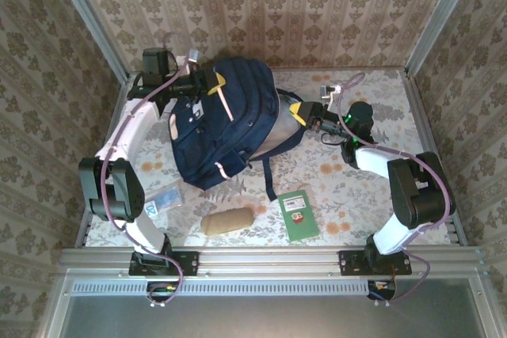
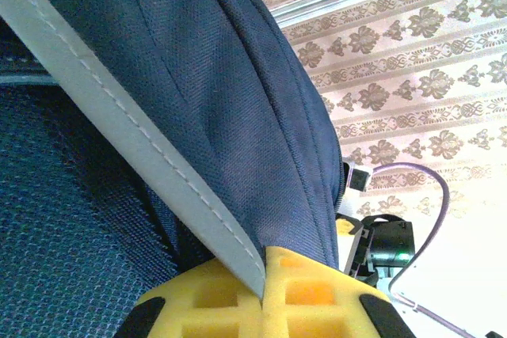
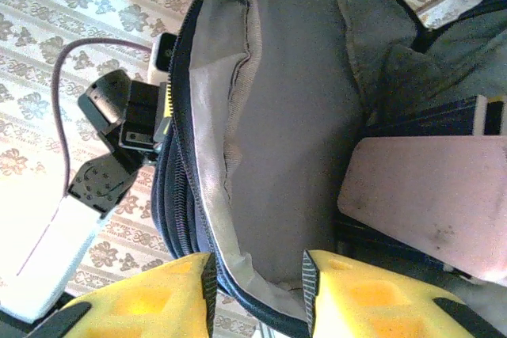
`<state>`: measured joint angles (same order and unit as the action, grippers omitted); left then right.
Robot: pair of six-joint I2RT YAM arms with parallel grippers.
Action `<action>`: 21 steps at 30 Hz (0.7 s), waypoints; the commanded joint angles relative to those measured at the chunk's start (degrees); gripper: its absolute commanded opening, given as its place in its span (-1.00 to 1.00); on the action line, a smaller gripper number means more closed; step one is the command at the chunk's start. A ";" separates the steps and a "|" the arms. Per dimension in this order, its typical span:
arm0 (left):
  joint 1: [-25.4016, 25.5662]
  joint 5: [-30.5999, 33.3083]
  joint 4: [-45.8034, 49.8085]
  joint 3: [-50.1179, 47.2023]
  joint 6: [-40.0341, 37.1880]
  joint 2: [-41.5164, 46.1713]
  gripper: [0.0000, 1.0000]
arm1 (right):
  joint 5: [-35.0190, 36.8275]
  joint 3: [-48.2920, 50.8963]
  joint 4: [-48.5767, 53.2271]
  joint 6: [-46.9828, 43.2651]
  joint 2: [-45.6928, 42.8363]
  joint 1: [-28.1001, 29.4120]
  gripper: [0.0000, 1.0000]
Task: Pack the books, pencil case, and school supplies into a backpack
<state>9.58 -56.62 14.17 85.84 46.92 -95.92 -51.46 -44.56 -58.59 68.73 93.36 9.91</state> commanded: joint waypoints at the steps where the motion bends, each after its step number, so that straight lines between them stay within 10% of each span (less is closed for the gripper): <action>1: 0.83 -1.17 -3.15 2.24 -2.29 4.27 -1.00 | 2.15 -2.57 8.87 -6.77 -4.36 0.46 0.07; 7: 3.29 0.88 0.65 2.82 -5.72 3.13 -1.00 | 31.88 -13.10 58.89 -43.43 -20.05 9.68 0.17; 13: 4.54 1.57 1.32 3.12 -6.39 2.48 -1.00 | 43.01 -19.41 69.89 -49.80 -18.33 13.02 0.13; 21: 5.61 2.18 2.51 3.46 -7.54 1.87 -1.00 | 40.39 -23.85 72.95 -49.21 -12.35 14.64 0.09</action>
<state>14.57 -52.05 18.00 85.91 41.65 -95.92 -12.38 -65.73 10.48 21.52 79.44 23.55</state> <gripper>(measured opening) 0.052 0.548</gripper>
